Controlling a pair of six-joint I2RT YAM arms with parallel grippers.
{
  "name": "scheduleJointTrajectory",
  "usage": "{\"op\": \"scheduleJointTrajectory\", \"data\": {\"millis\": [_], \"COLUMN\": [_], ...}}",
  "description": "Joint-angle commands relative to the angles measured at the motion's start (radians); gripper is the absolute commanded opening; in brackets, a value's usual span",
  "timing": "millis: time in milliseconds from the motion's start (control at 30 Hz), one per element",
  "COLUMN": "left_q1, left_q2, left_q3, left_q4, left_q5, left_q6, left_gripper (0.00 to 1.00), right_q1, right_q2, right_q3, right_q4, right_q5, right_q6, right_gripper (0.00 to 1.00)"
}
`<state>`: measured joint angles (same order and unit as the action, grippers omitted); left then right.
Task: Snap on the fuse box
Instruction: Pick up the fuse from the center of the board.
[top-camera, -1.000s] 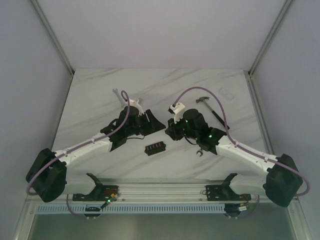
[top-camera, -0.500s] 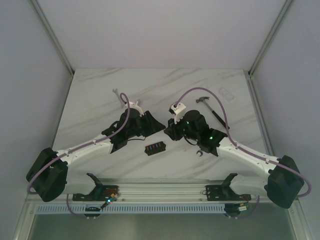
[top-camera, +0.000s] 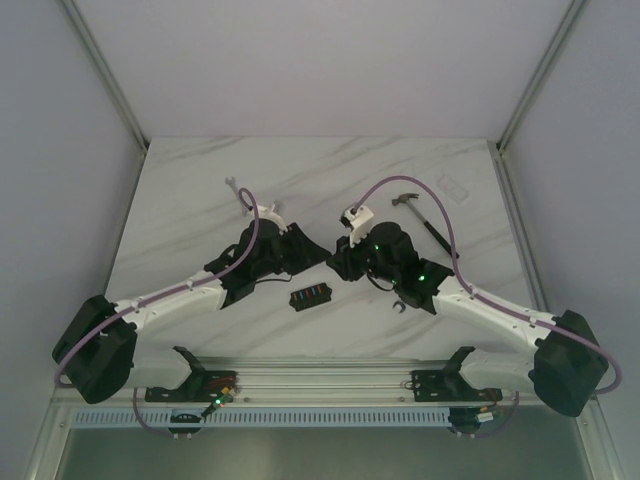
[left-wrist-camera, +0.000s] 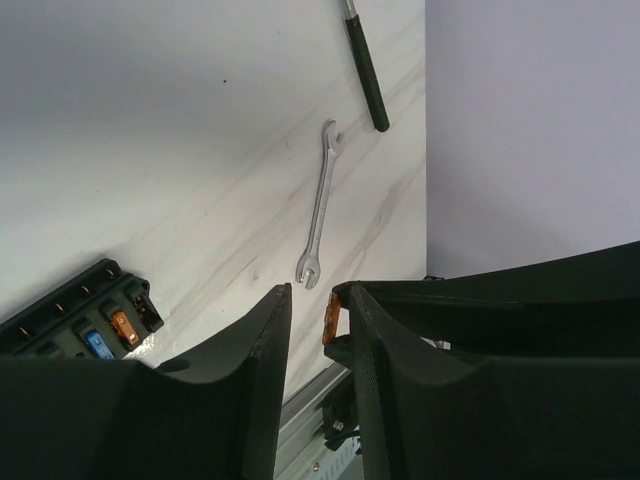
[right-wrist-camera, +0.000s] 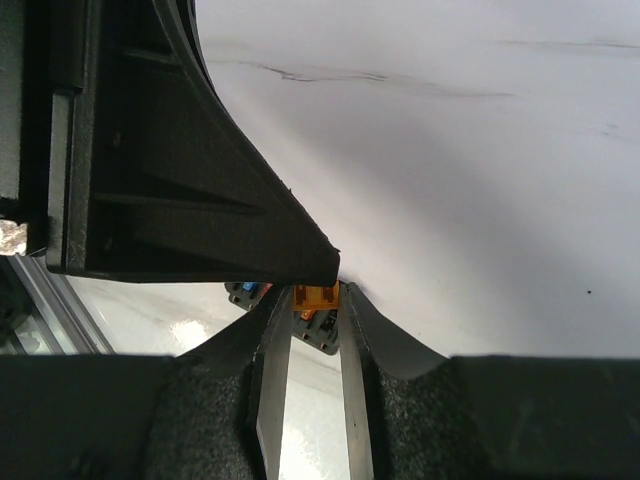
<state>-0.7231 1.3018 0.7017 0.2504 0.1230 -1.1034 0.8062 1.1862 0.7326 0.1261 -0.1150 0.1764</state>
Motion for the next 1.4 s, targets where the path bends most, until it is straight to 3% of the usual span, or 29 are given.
{"op": "scheduleJointTrajectory", "data": {"millis": [0,867,1167,1267,1367], "left_q1": [-0.012,-0.028,-0.03,-0.031,-0.03], "left_q2": [0.007,-0.016,-0.036,-0.054,-0.08], "left_q3": [-0.018,-0.038,-0.04,-0.047,-0.056], "left_q4": [0.052,0.059,0.059,0.06,0.067], "left_q5": [0.01,-0.005,-0.021,-0.042,-0.068], "left_q6": [-0.019,-0.038,-0.039,-0.039,-0.045], "left_gripper": [0.38,0.18,0.04,0.0,0.0], "right_q1": [0.005,0.005,0.005,0.006,0.005], "right_q2": [-0.017,-0.057,-0.054,-0.064,-0.094], "right_q3": [-0.017,-0.047,-0.047,-0.048,-0.055], "right_q4": [0.062,0.142,0.149,0.145,0.148], "right_q5": [0.005,0.003,0.013,0.033,0.062], "right_q6": [0.019,0.083,0.097,0.114,0.157], "right_gripper": [0.2,0.2,0.2,0.24,0.36]}}
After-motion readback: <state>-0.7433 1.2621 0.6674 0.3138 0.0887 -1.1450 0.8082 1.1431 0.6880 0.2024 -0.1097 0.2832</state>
